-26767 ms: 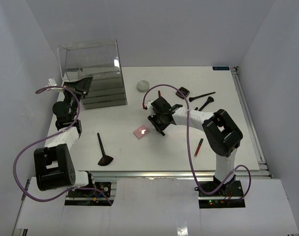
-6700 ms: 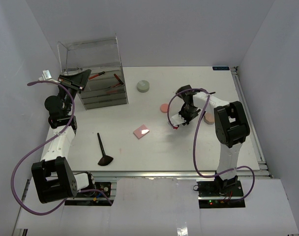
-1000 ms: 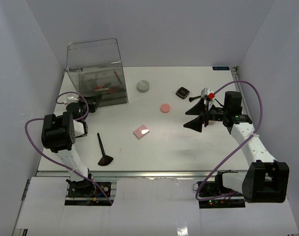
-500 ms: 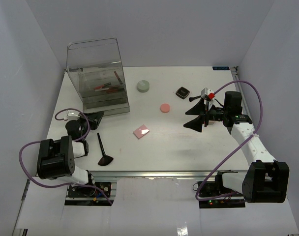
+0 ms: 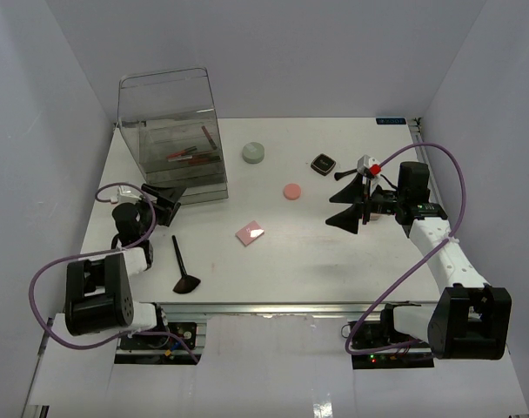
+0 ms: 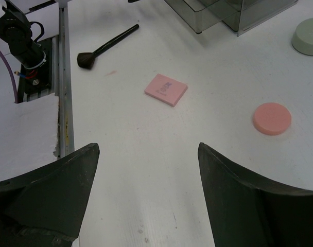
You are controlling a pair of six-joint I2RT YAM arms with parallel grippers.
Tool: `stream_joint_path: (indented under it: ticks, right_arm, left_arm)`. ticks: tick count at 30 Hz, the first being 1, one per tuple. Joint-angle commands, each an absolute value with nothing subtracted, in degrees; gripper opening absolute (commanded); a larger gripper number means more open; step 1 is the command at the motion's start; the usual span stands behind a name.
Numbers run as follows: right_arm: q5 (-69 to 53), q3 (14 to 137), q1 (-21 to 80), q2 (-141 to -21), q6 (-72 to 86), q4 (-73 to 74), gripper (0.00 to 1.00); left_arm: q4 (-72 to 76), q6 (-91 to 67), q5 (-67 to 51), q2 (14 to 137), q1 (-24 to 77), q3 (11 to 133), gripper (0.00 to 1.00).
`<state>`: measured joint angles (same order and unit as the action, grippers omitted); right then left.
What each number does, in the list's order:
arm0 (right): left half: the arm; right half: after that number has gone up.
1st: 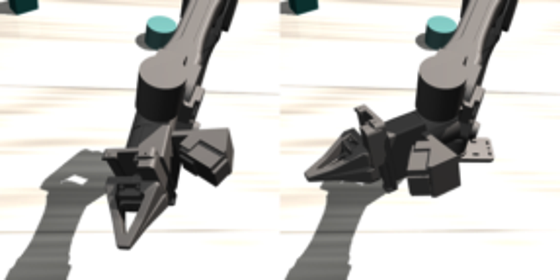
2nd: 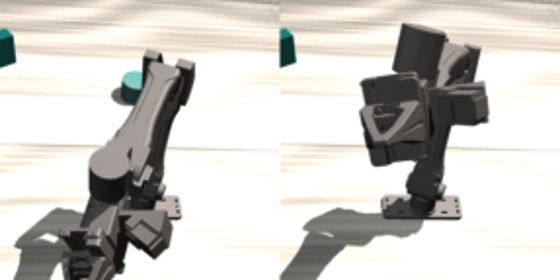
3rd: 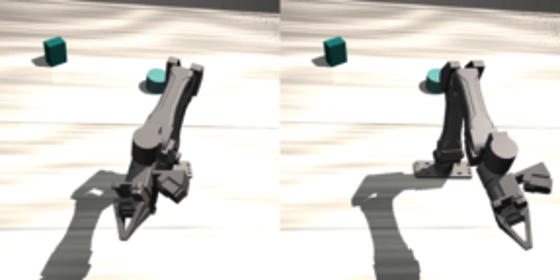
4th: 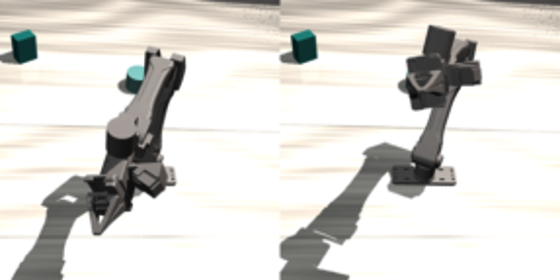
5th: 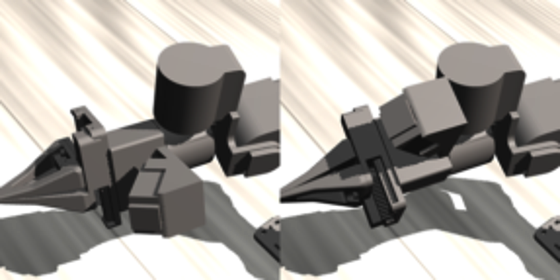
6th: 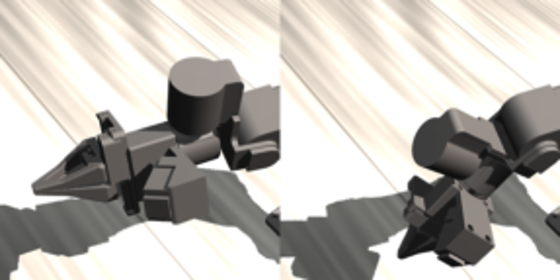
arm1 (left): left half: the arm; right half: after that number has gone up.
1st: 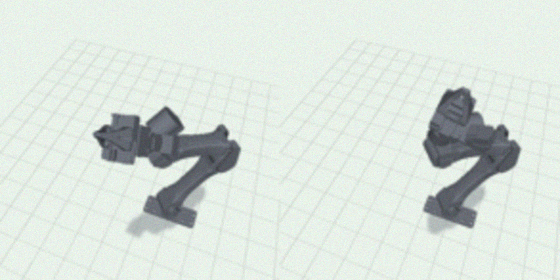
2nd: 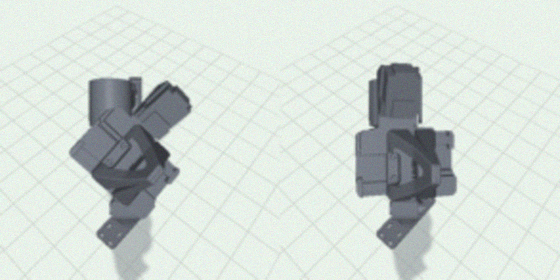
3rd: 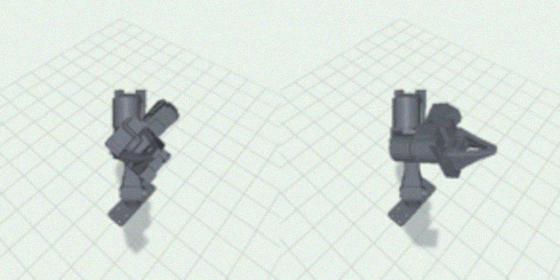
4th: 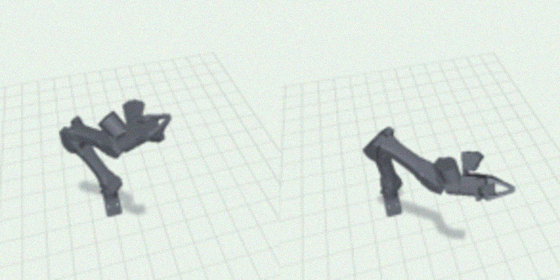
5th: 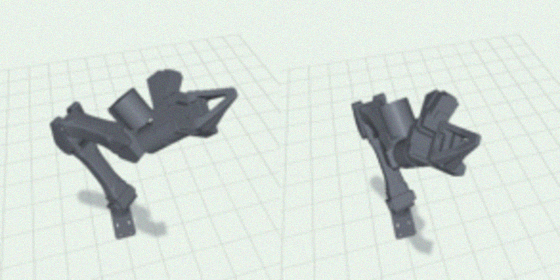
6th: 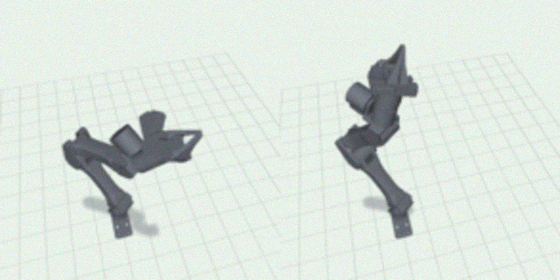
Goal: Organize the makeup
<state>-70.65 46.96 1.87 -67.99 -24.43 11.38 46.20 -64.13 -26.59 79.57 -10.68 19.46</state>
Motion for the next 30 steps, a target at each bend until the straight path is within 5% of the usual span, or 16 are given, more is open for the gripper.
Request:
stream_joint_path:
  ticks: [1,11,18,24,30]
  right_arm:
    - [-70.05,46.46,1.58,-67.76,-24.79,9.76,0.84]
    - [-64.55,46.68,1.57,-68.01,-23.32,9.83,0.87]
    - [-50.88,47.19,1.42,-67.51,-20.87,9.76,0.86]
    - [-50.79,47.45,1.05,-66.57,-20.58,9.76,0.87]
    - [-51.1,47.75,1.05,-65.62,-20.27,9.93,0.88]
  left_arm:
    - [33.61,-58.03,-26.95,70.73,-10.63,21.87,0.91]
    - [6.32,-51.13,-22.7,59.45,-10.63,26.46,0.97]
    - [-15.4,-50.8,-14.69,52.05,-10.64,30.96,0.87]
    - [-35.31,-53.83,-3.94,50.85,-10.22,36.2,0.79]
    - [-38.82,-51.3,-1.79,52.43,-7.57,33.09,0.74]
